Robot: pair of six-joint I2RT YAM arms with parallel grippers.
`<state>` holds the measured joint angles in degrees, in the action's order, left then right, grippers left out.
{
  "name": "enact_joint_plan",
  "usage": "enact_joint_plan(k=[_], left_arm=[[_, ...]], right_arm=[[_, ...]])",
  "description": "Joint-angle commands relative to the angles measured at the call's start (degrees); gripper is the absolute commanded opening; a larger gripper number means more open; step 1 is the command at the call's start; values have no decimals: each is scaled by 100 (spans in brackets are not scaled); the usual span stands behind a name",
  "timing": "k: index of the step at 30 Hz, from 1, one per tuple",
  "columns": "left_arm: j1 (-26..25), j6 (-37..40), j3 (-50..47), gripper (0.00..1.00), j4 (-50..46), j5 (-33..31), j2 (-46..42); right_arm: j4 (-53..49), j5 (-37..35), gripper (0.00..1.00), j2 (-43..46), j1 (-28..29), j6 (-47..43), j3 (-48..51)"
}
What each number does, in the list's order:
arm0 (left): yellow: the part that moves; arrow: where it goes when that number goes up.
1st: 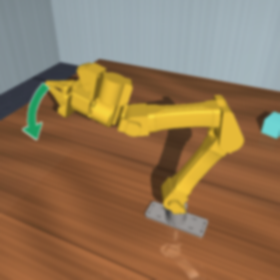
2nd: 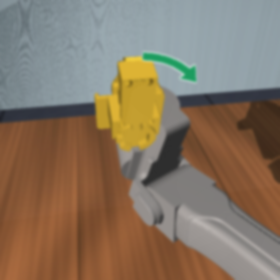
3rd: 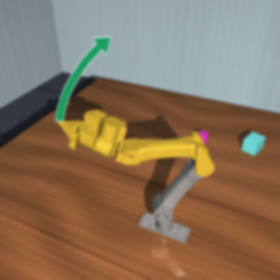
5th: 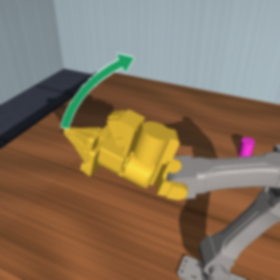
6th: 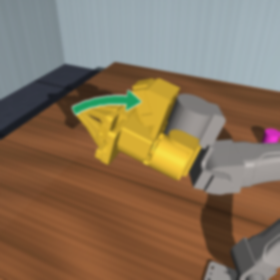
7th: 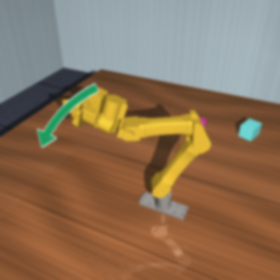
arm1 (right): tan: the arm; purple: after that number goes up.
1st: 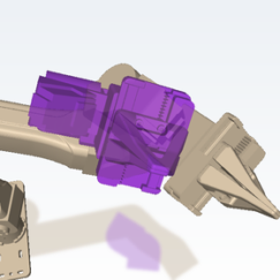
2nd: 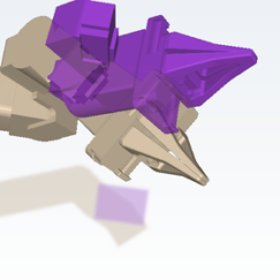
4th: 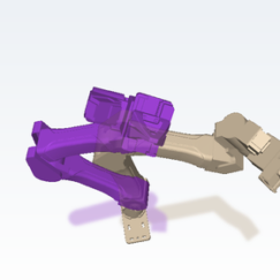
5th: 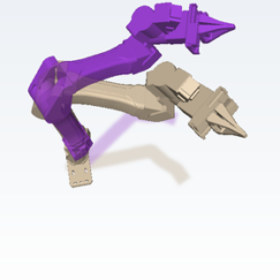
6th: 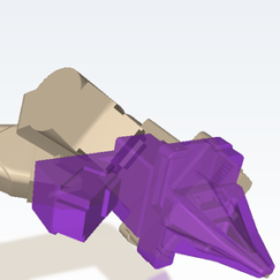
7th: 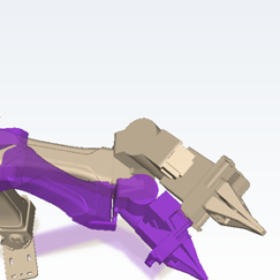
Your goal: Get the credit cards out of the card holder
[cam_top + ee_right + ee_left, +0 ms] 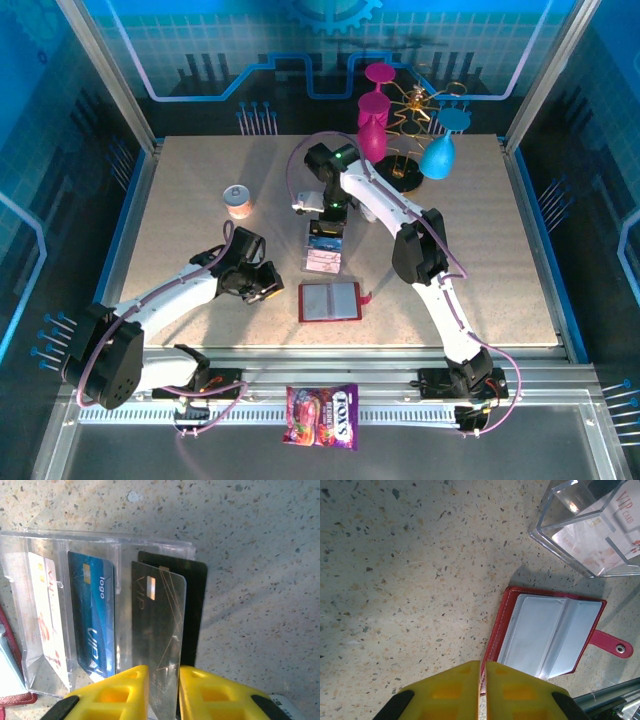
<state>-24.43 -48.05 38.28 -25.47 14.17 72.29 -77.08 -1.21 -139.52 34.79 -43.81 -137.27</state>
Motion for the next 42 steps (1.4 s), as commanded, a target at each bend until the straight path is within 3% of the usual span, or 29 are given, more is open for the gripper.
enact_joint_plan(k=[1,12,18,30,42], left_arm=[[69,-76,-68,12,-178,39,-48],[65,-81,-76,12,9,192,16],[44,-112,-80,12,341,455,182],[-249,-171,30,11,651,589,630],[-622,-336,39,10,916,530,903]], right_arm=[[159,-108,25,290,-35,82,-8],[589,-380,27,756,-24,469,405],[1184,-196,27,1523,16,1029,1383],[2510,360,26,3177,354,2987,3827],[3493,487,23,4208,720,5331,5686]])
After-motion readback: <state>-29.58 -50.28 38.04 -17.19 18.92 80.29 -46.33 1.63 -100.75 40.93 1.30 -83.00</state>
